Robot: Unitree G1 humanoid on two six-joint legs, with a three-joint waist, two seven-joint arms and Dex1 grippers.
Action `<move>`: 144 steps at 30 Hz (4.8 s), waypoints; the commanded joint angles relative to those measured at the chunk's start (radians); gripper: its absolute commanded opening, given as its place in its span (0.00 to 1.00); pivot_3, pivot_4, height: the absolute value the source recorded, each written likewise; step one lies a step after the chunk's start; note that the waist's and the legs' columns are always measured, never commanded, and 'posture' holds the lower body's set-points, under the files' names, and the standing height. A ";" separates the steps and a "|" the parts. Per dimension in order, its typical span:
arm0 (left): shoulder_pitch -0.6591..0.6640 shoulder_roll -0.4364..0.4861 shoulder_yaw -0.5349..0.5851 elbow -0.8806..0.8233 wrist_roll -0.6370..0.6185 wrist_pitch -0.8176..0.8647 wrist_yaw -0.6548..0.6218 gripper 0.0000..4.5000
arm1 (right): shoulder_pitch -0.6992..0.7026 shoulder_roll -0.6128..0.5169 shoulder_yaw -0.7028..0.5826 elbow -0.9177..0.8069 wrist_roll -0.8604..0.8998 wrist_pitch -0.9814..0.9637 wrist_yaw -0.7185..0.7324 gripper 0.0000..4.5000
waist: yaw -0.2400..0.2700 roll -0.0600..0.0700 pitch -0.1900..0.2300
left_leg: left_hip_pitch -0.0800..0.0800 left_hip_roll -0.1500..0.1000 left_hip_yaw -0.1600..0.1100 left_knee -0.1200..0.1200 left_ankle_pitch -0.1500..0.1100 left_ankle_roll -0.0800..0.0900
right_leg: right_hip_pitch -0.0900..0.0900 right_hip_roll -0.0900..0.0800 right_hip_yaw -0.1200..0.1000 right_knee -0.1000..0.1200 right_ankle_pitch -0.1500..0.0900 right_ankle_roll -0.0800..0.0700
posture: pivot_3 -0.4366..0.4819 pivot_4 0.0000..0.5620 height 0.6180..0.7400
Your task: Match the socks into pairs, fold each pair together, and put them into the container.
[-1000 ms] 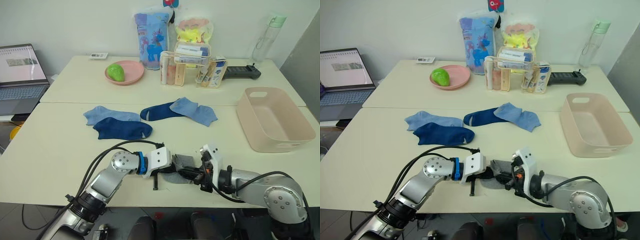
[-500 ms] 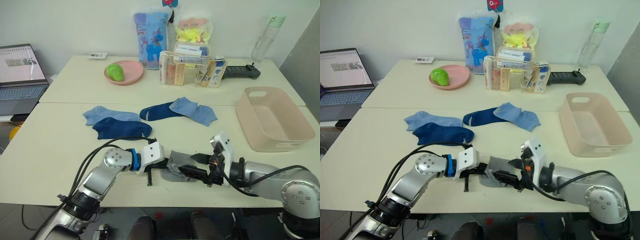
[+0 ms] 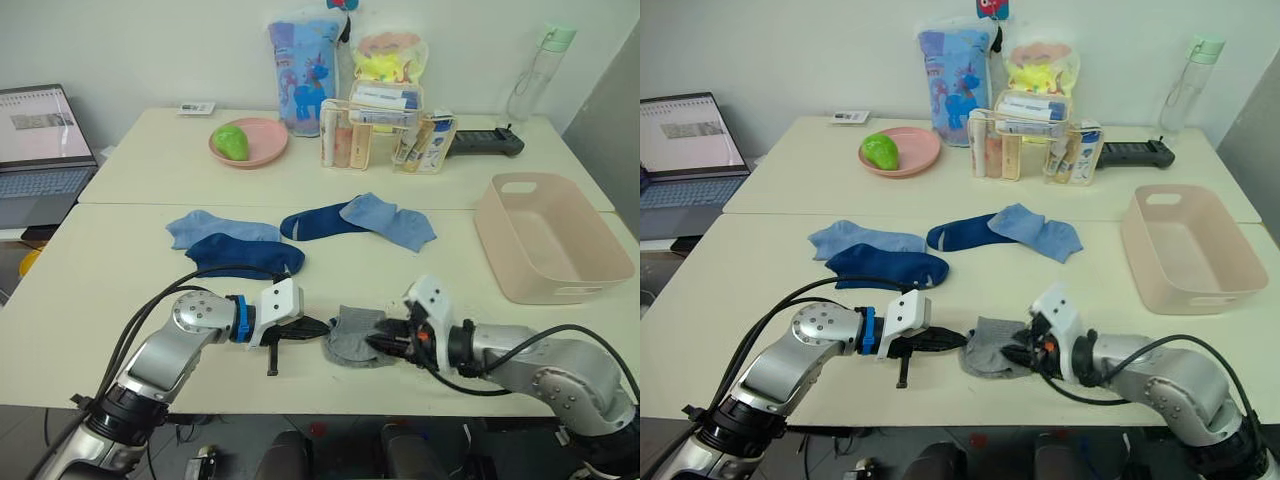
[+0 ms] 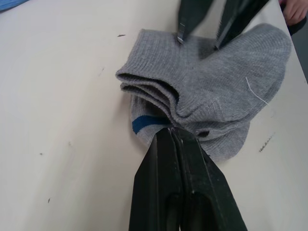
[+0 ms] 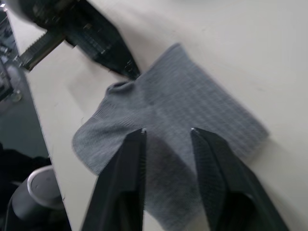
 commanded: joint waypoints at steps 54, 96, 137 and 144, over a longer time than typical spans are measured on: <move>-0.012 -0.029 -0.133 -0.090 0.034 0.002 -0.064 0.00 | 0.156 -0.027 0.000 0.004 -0.393 -0.297 0.291 0.01 | 0.002 -0.001 0.000 | 0.000 -0.001 0.000 0.001 0.000 0.000 | 0.001 0.000 0.000 0.001 0.000 0.000 | 0.48 0.27 0.69; -0.009 -0.053 -0.103 0.066 0.125 -0.102 0.015 0.00 | 0.138 0.074 -0.322 -0.052 -0.097 0.101 0.199 0.01 | 0.000 0.000 0.000 | 0.001 0.000 -0.001 0.001 0.000 0.000 | 0.002 0.000 0.000 0.001 0.000 0.000 | 0.48 0.27 0.69; 0.009 -0.022 -0.081 0.090 0.148 -0.128 0.017 0.00 | -0.077 0.582 -0.410 0.244 0.072 0.496 -0.086 0.15 | -0.018 0.002 -0.004 | 0.014 0.001 0.002 -0.005 0.000 0.000 | 0.009 0.001 0.003 0.002 0.000 0.000 | 0.48 0.27 0.69; -0.011 -0.069 -0.043 0.076 0.080 -0.064 0.038 0.00 | -0.034 0.533 -0.448 0.159 0.082 0.480 -0.084 0.00 | -0.016 0.003 -0.003 | 0.013 0.000 0.002 -0.005 0.000 0.000 | 0.009 0.001 0.003 0.002 0.000 0.000 | 0.48 0.27 0.69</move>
